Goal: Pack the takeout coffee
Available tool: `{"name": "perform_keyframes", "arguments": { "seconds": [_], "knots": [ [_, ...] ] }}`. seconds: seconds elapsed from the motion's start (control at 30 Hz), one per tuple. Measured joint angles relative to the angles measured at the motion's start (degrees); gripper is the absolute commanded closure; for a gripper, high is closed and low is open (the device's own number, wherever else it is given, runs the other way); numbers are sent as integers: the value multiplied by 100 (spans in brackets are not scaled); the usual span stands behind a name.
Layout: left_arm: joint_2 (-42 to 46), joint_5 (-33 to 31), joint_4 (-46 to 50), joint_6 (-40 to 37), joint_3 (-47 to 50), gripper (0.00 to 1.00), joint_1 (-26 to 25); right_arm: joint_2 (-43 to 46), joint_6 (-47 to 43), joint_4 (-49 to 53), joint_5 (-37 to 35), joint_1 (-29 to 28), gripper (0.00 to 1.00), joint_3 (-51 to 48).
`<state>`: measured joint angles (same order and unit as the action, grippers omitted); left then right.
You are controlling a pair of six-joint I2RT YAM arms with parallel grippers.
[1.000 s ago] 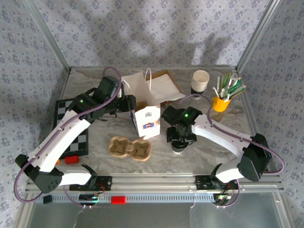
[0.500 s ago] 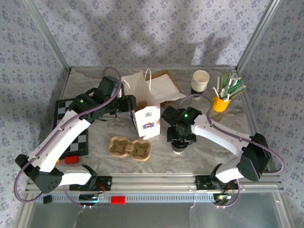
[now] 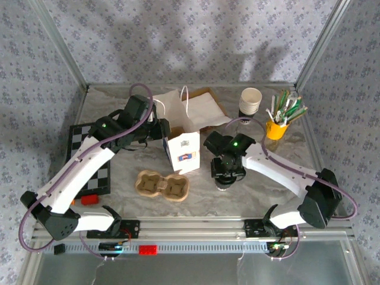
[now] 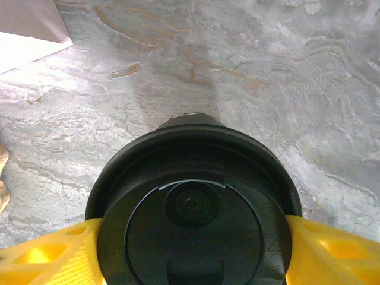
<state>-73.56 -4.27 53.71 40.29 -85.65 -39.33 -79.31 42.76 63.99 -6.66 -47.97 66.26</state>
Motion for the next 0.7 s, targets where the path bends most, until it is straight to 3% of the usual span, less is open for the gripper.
{"name": "perform_keyframes", "arguments": {
  "seconds": [0.37, 0.7],
  "knots": [
    [-39, -2, -109, 173, -2, 86, -249, 485, -772, 538, 251, 229, 34, 365],
    [-254, 52, -256, 330, -168, 96, -656, 938, -1073, 1305, 562, 407, 34, 927]
  ]
}}
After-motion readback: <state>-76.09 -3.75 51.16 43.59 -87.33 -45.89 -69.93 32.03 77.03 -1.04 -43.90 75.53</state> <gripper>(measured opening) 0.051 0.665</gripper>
